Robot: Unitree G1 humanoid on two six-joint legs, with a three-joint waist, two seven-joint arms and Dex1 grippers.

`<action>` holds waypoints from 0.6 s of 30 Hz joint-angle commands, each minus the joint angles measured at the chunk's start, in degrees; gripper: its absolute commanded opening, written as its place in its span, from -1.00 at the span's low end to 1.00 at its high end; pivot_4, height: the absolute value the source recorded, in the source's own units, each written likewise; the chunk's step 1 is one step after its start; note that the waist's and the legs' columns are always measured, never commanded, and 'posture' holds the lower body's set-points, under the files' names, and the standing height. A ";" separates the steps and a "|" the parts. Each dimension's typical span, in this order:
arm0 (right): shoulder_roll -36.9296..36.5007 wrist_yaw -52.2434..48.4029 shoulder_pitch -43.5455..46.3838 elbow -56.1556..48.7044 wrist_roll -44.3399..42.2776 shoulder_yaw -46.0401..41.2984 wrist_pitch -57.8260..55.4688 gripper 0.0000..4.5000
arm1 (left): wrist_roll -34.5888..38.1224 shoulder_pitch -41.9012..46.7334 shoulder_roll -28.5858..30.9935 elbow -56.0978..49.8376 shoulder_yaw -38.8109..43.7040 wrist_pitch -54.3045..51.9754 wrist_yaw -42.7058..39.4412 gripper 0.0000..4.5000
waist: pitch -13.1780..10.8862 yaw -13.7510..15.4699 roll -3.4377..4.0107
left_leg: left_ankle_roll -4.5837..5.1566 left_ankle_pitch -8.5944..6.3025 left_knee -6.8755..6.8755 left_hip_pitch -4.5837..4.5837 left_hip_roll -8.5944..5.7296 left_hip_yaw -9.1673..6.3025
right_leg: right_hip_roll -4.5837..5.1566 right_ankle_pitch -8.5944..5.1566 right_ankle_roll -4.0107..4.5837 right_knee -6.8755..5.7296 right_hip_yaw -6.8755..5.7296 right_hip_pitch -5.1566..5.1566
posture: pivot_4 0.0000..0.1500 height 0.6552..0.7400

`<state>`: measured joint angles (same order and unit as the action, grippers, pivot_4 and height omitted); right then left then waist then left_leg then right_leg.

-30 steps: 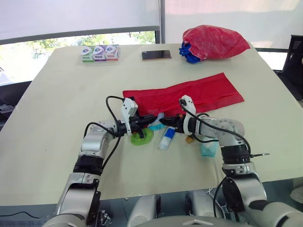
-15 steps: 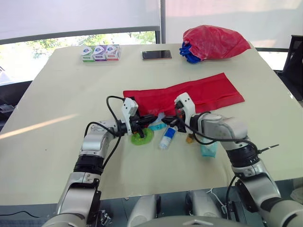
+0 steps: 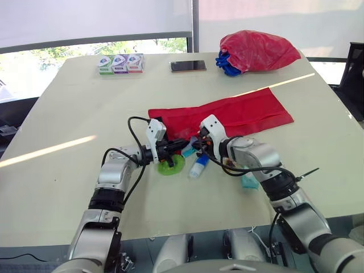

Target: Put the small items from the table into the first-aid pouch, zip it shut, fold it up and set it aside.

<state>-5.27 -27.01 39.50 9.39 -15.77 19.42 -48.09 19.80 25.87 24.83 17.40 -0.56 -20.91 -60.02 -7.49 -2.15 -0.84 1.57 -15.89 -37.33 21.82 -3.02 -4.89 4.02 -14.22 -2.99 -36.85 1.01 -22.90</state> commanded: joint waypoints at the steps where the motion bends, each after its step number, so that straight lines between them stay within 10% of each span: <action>1: 2.83 0.28 1.76 0.87 0.64 -1.00 3.03 -0.98 | -0.32 -0.37 -0.93 -0.30 -1.74 0.04 -0.53 -1.00 | 0.00 -0.01 0.00 | 0.00 0.00 0.00 0.00 0.00 0.00 | 0.00 0.00 0.00 0.00 0.00 0.00 | 1.00 1.00; 18: 4.92 -0.20 0.91 -0.45 3.06 -5.13 2.10 -0.98 | -1.28 1.73 -1.44 4.91 -0.81 2.58 -0.74 -1.00 | -0.01 0.12 0.02 | -0.01 0.01 -0.01 0.01 -0.03 -0.01 | 0.00 0.00 0.00 -0.03 -0.02 0.00 | 1.00 1.00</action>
<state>0.32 -24.82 39.77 13.45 -11.54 13.61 -44.46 19.22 27.32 23.68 21.13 -0.22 -18.44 -60.09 -7.50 -2.03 -0.82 1.56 -15.88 -37.35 21.84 -3.06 -4.91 4.02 -14.21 -2.99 -36.87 0.98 -22.91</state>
